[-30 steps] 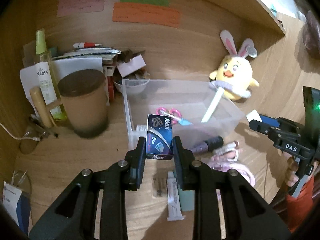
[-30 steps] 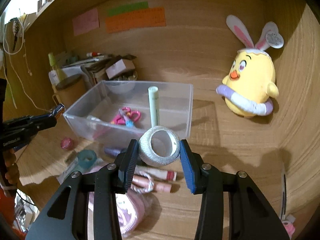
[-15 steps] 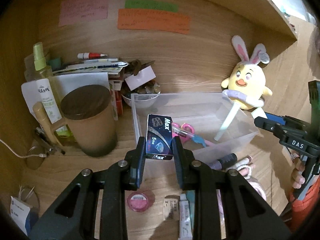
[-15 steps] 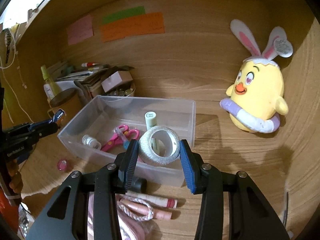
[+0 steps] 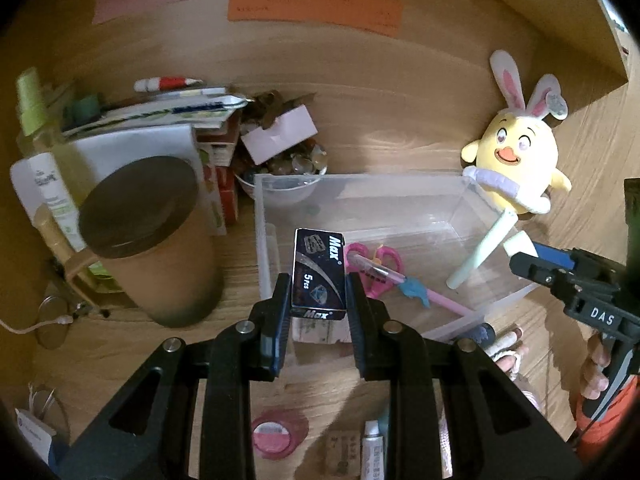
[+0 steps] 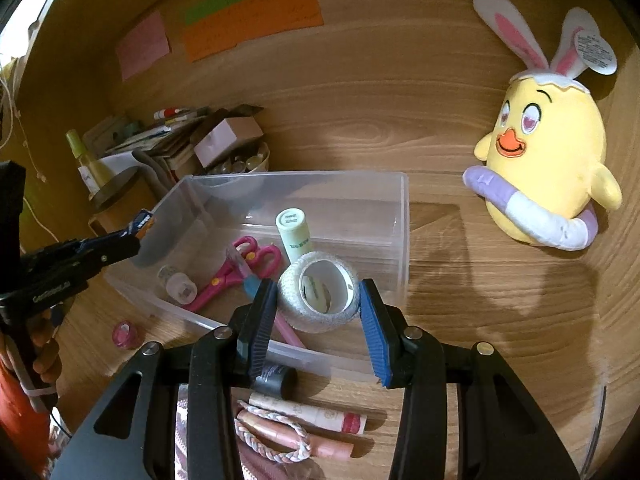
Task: Organize objects
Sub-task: 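Drop the tape roll and Max box into the clear box, opening both tools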
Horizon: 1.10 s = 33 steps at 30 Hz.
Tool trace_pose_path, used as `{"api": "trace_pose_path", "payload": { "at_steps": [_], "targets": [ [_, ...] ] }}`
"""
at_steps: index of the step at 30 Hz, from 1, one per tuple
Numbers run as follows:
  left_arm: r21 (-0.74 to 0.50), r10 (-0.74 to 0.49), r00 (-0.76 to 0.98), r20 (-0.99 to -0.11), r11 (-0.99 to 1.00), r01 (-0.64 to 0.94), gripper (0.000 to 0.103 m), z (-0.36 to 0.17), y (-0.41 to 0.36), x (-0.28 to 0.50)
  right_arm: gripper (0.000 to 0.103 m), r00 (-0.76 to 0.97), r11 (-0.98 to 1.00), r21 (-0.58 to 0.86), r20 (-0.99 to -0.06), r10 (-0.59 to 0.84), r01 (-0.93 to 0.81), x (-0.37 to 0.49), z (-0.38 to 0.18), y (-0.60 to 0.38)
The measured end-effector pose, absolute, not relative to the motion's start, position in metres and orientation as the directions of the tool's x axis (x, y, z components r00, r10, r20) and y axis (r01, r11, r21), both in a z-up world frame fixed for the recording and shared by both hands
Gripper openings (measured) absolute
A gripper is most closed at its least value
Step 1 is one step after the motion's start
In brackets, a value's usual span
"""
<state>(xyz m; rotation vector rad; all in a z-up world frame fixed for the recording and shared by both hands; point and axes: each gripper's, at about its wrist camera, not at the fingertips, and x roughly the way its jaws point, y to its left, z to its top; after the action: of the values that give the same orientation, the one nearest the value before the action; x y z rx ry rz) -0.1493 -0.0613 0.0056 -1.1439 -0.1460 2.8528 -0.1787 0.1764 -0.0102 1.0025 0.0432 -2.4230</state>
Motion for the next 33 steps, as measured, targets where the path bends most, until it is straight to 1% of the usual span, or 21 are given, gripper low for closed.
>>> {"api": "trace_pose_path", "payload": {
  "at_steps": [8,16,18,20,23,24,25,26,28,32,33],
  "targets": [
    [-0.077,0.074,-0.701,-0.71,-0.997,-0.027,0.026,-0.001,-0.051,-0.163,0.038,-0.574,-0.864,0.155,-0.69,-0.442,0.479,-0.187,-0.018,0.169],
    [-0.071,0.068,-0.689,-0.722,-0.997,-0.024,0.026,-0.007,-0.051,-0.166,0.039,-0.572,-0.866,0.141,-0.699,-0.431,0.48,-0.189,-0.023,0.166],
    [-0.069,0.067,-0.689,-0.721,-0.997,-0.025,0.028,-0.006,-0.051,-0.165,0.039,-0.57,-0.866,0.136,-0.702,-0.427,0.481,-0.189,-0.023,0.165],
    [-0.063,0.062,-0.692,-0.72,-0.998,-0.025,0.031,-0.005,-0.051,-0.164,0.039,-0.569,-0.866,0.132,-0.705,-0.424,0.482,-0.188,-0.023,0.165],
    [-0.054,0.056,-0.702,-0.71,-0.998,-0.025,0.045,-0.003,-0.049,-0.16,0.043,-0.568,-0.866,0.129,-0.707,-0.421,0.482,-0.186,-0.023,0.166],
    [-0.049,0.051,-0.706,-0.706,-0.999,-0.023,0.051,-0.002,-0.049,-0.158,0.044,-0.568,-0.865,0.131,-0.705,-0.425,0.484,-0.186,-0.022,0.166],
    [-0.044,0.05,-0.713,-0.7,-0.999,-0.028,0.054,-0.001,-0.047,-0.156,0.046,-0.567,-0.864,0.134,-0.705,-0.427,0.485,-0.185,-0.022,0.167],
    [-0.038,0.048,-0.715,-0.697,-0.999,-0.03,0.055,0.0,-0.046,-0.154,0.047,-0.566,-0.862,0.136,-0.703,-0.431,0.488,-0.184,-0.021,0.167],
    [-0.023,0.041,-0.724,-0.688,-0.999,-0.035,0.06,0.002,-0.043,-0.149,0.054,-0.573,-0.863,0.131,-0.699,-0.429,0.487,-0.18,-0.018,0.168],
    [0.001,0.027,-0.745,-0.667,-0.999,-0.037,0.067,0.008,-0.04,-0.139,0.058,-0.598,-0.865,0.107,-0.681,-0.423,0.49,-0.17,-0.011,0.169],
    [0.006,0.023,-0.749,-0.662,-0.999,-0.037,0.068,0.01,-0.04,-0.137,0.062,-0.6,-0.864,0.106,-0.678,-0.425,0.492,-0.169,-0.009,0.17]
  ]
}}
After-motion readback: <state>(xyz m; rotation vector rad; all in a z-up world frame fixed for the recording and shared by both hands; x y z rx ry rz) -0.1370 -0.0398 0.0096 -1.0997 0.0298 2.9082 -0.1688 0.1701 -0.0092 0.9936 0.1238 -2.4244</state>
